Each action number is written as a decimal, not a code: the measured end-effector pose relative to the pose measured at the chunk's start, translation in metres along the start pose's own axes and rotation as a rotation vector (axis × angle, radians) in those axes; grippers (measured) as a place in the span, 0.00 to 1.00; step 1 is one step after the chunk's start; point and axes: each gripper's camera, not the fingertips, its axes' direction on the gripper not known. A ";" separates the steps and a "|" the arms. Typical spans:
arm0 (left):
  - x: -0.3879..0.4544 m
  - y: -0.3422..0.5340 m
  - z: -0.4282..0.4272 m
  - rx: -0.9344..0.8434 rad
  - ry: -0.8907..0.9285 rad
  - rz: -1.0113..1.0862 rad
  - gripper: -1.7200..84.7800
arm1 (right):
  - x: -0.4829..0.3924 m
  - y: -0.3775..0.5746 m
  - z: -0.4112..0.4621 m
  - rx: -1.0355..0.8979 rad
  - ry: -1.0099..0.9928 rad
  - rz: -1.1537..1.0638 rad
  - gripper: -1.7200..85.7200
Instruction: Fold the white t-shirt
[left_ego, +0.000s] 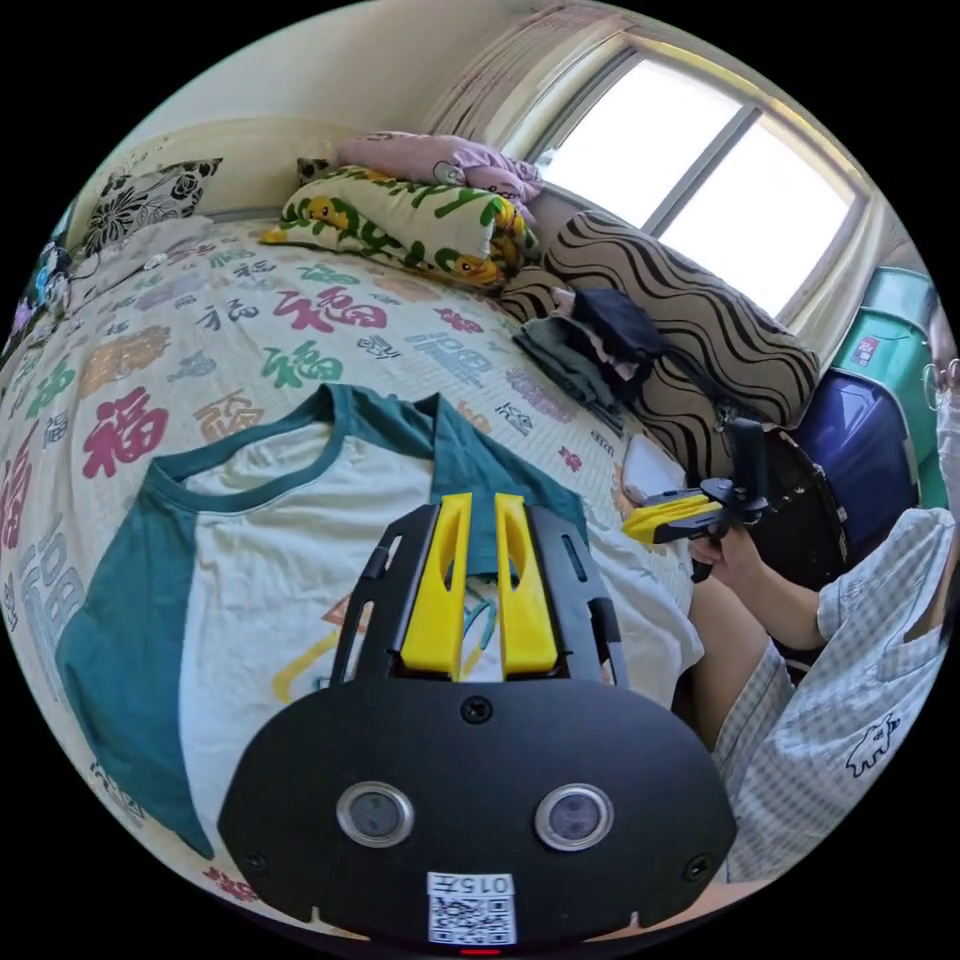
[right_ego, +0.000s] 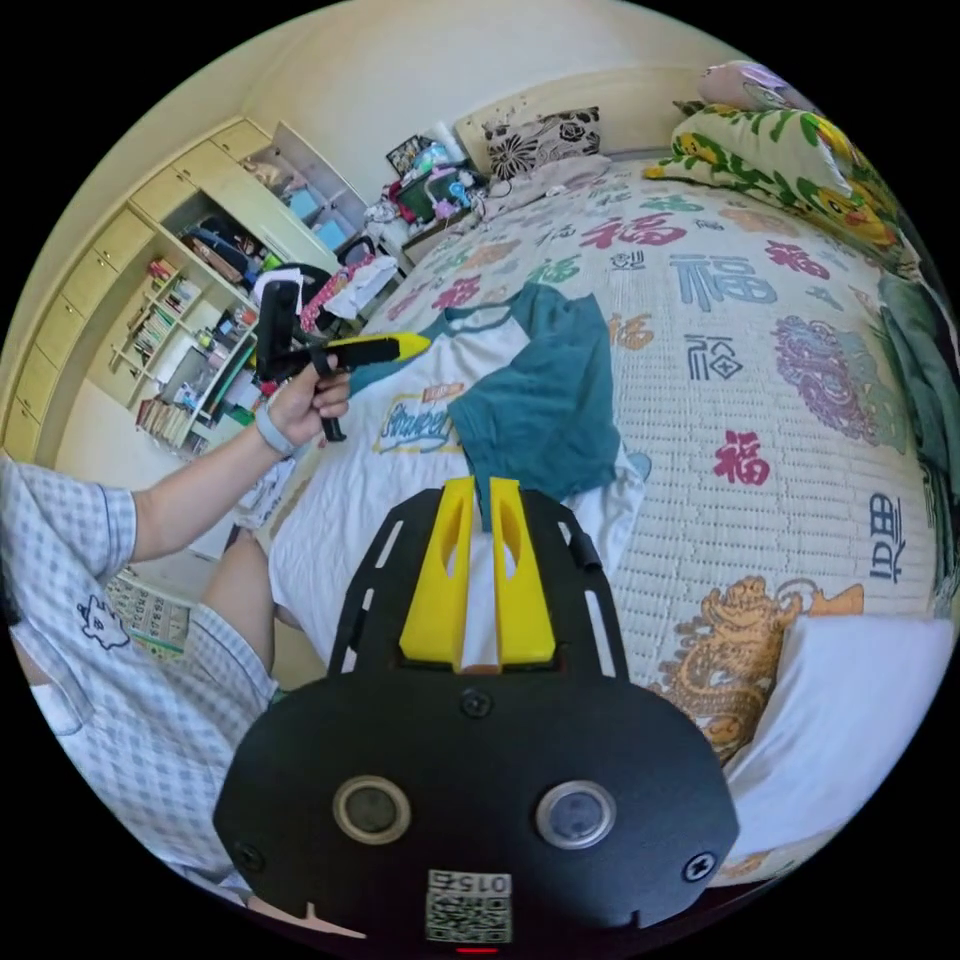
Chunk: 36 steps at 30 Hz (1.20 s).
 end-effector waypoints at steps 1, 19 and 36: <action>-0.001 0.002 0.004 -0.021 0.005 -0.001 0.07 | -0.003 -0.013 0.000 0.007 -0.010 0.001 0.04; -0.160 0.324 -0.287 0.428 -0.430 -0.787 0.15 | -0.113 -0.158 0.015 -0.250 0.058 -0.072 0.01; -0.088 0.405 -0.276 0.277 -0.105 -0.479 0.09 | -0.294 -0.331 0.101 -0.361 0.169 -0.311 0.12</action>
